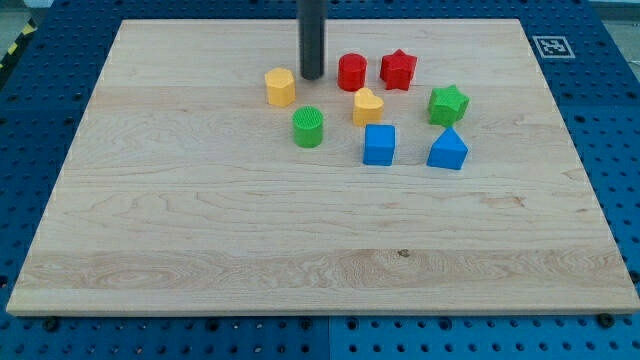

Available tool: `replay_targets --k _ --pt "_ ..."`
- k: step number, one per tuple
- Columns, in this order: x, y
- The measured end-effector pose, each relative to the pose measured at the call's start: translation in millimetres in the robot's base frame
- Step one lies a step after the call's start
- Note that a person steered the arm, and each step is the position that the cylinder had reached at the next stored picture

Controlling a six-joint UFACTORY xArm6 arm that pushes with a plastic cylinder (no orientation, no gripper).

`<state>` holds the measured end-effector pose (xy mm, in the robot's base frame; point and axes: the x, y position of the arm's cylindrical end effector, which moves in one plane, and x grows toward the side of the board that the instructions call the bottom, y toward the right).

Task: Move your arm to the top left of the yellow hexagon

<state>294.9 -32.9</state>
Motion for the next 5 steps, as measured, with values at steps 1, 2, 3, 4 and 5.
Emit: replay_targets --k 1,2,3,4,5 --pt "-34 -55" --pt "-35 -55" --pt "-34 -55" --pt "-16 -75" --pt "15 -97"
